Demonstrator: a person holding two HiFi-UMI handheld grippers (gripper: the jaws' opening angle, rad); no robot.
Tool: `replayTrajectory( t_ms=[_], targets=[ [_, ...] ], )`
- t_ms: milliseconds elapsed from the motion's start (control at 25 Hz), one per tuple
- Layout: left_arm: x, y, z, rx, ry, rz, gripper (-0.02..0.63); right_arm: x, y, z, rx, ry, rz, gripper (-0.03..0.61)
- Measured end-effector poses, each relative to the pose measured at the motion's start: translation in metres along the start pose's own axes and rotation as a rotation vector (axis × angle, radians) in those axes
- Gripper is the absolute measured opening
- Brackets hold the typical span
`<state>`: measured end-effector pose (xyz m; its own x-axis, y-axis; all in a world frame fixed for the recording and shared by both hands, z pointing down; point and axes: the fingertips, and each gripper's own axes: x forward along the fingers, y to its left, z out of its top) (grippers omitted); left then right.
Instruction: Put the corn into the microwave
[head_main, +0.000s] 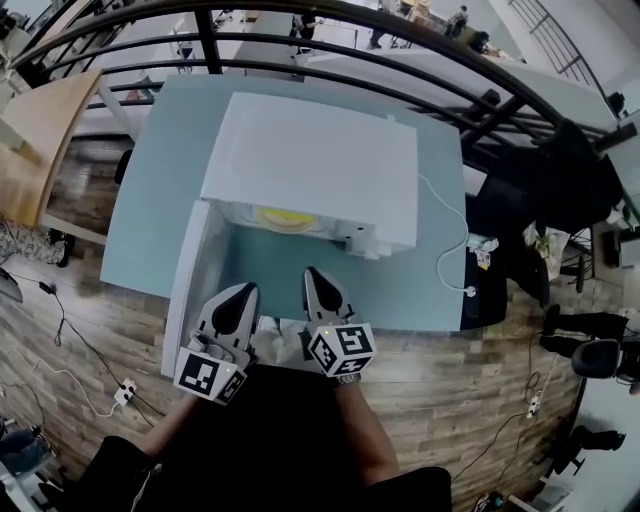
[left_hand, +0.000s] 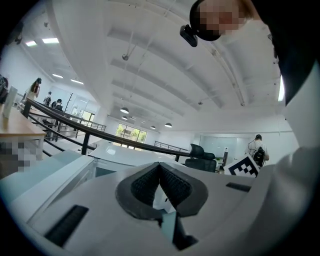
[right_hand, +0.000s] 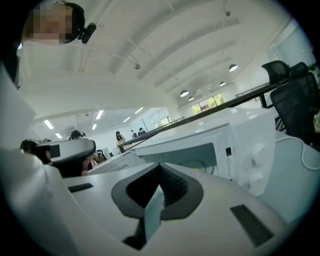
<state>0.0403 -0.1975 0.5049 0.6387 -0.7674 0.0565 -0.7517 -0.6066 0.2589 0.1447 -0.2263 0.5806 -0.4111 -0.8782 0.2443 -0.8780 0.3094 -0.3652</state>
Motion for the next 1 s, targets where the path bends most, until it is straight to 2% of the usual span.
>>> replayTrajectory(
  t_ms=[240, 440, 760, 1000],
  targets=[
    [-0.004, -0.008, 0.008, 0.015, -0.023, -0.016, 0.003, -0.038, 0.015, 0.054, -0.09, -0.16, -0.078, 0.009],
    [-0.009, -0.008, 0.016, 0.042, -0.019, -0.012, 0.003, -0.062, 0.035, 0.078, -0.135, -0.219, -0.105, 0.008],
    [-0.017, 0.002, 0.027, 0.059, -0.054, 0.014, 0.003, -0.074, 0.078, 0.095, -0.188, -0.264, -0.034, 0.009],
    [-0.029, 0.003, 0.031, 0.07, -0.059, 0.027, 0.003, -0.078, 0.091, 0.1, -0.199, -0.287, -0.027, 0.009]
  ],
)
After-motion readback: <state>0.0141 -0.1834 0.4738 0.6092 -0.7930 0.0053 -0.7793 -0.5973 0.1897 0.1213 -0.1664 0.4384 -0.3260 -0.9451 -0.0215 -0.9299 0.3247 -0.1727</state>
